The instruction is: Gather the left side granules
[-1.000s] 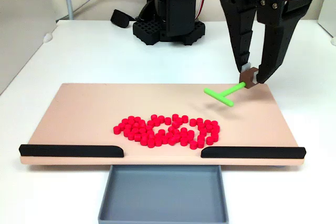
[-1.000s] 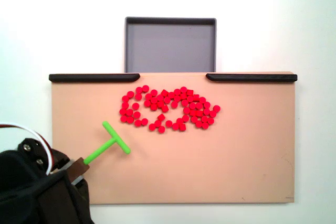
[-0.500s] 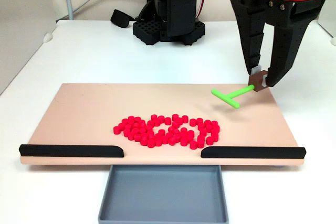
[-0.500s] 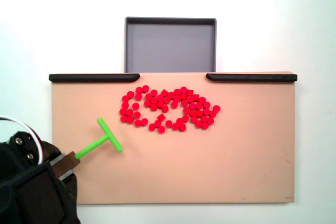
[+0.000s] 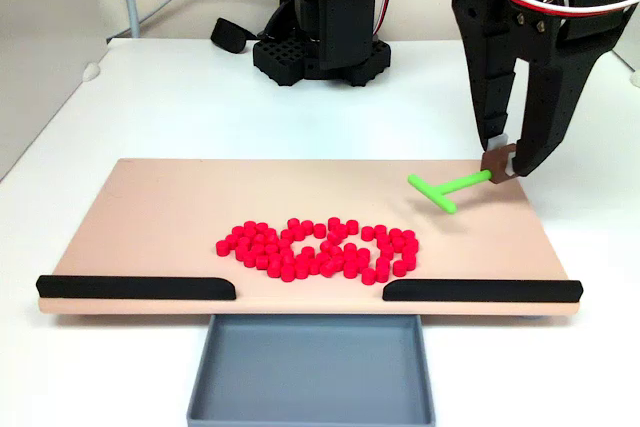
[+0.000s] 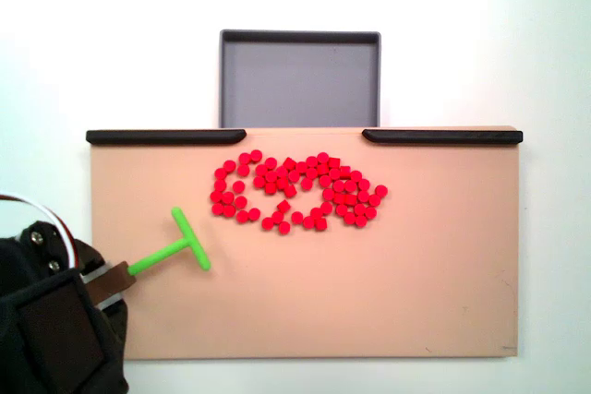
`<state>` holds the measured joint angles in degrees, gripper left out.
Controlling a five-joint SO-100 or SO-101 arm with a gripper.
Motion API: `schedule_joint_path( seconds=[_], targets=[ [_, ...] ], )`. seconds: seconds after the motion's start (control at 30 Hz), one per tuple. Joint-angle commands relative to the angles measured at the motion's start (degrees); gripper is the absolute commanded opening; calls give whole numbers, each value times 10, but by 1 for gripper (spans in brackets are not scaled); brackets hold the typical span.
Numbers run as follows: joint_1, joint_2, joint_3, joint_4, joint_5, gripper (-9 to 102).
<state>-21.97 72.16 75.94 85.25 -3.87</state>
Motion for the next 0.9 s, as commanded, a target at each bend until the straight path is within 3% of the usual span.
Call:
schedule_joint_path(
  seconds=[0.0,0.87],
  targets=[
    [1,1,-21,0,10,0],
    [15,-61,-103,23,71,0]
  ],
)
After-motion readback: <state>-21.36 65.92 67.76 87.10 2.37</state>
